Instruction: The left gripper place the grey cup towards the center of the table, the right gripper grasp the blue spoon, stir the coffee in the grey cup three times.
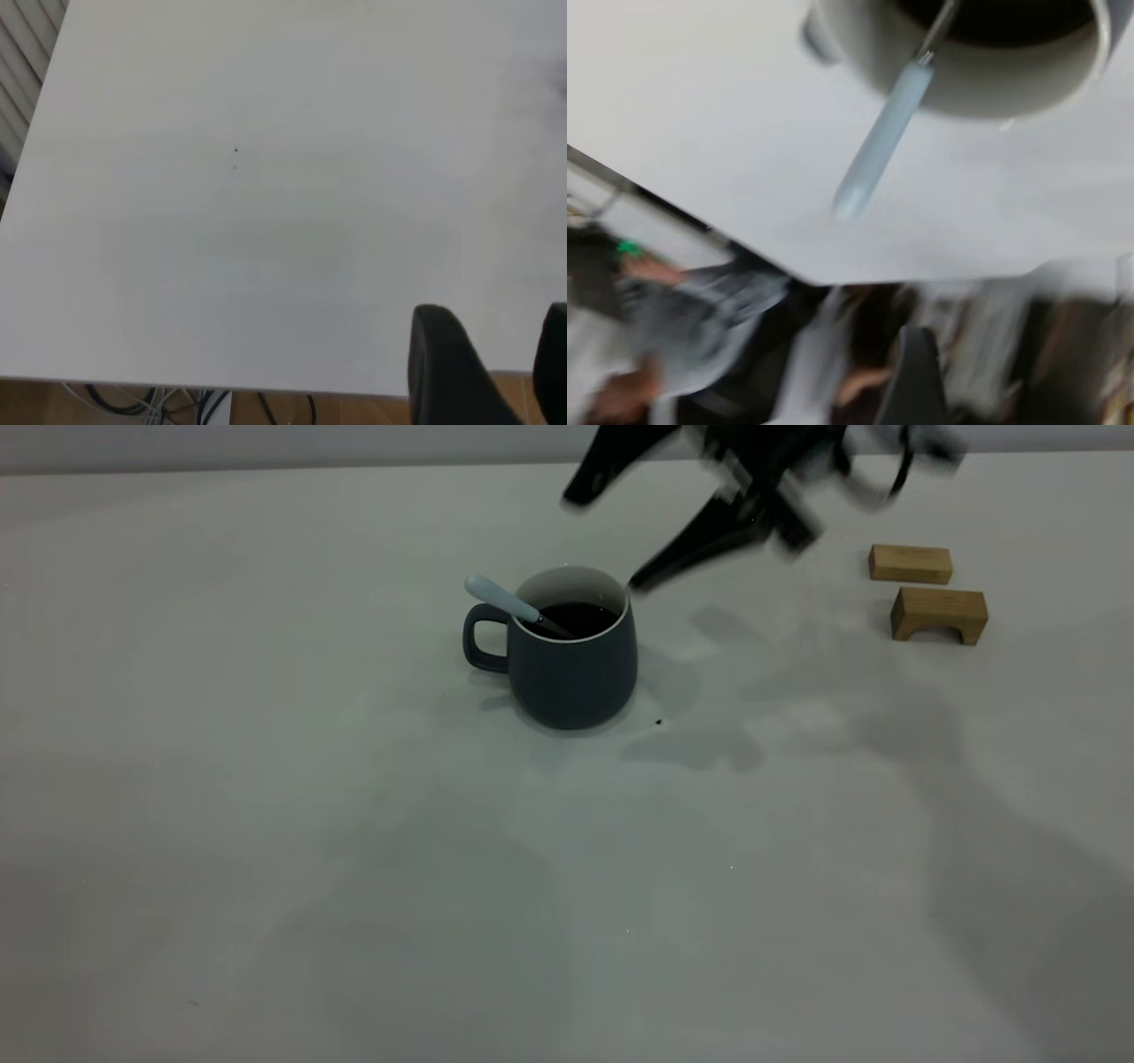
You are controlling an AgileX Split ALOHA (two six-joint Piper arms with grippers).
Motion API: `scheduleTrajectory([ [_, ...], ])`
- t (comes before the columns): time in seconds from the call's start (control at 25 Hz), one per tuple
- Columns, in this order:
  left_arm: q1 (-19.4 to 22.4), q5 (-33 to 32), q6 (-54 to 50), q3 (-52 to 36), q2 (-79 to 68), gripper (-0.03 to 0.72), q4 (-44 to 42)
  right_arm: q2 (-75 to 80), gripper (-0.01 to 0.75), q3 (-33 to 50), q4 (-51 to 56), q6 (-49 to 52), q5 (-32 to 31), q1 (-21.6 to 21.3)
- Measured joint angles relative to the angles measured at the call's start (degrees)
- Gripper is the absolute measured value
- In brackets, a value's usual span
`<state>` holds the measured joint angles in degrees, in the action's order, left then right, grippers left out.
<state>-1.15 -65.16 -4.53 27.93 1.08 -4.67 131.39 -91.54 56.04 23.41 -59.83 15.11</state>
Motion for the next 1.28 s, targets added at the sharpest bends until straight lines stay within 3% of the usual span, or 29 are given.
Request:
scheduleTrajectory([
  [0.2,0.0,0.0,0.0,0.0,0.0,0.322,0.0,-11.7,0.65,0.0,-10.2,0.0,-3.6,0.0],
  [0.56,0.0,0.0,0.0,0.0,0.0,0.322,0.0,-28.8,0.414,0.1,-32.8,0.9,-9.8,-0.1],
  [0.92,0.0,0.0,0.0,0.0,0.0,0.322,0.0,-45.1,0.263,0.1,-46.7,1.1,-11.1,-0.2],
  [1.28,0.0,0.0,0.0,0.0,0.0,0.322,0.0,-55.1,0.239,4.6,-47.6,-19.7,-11.1,-0.2],
])
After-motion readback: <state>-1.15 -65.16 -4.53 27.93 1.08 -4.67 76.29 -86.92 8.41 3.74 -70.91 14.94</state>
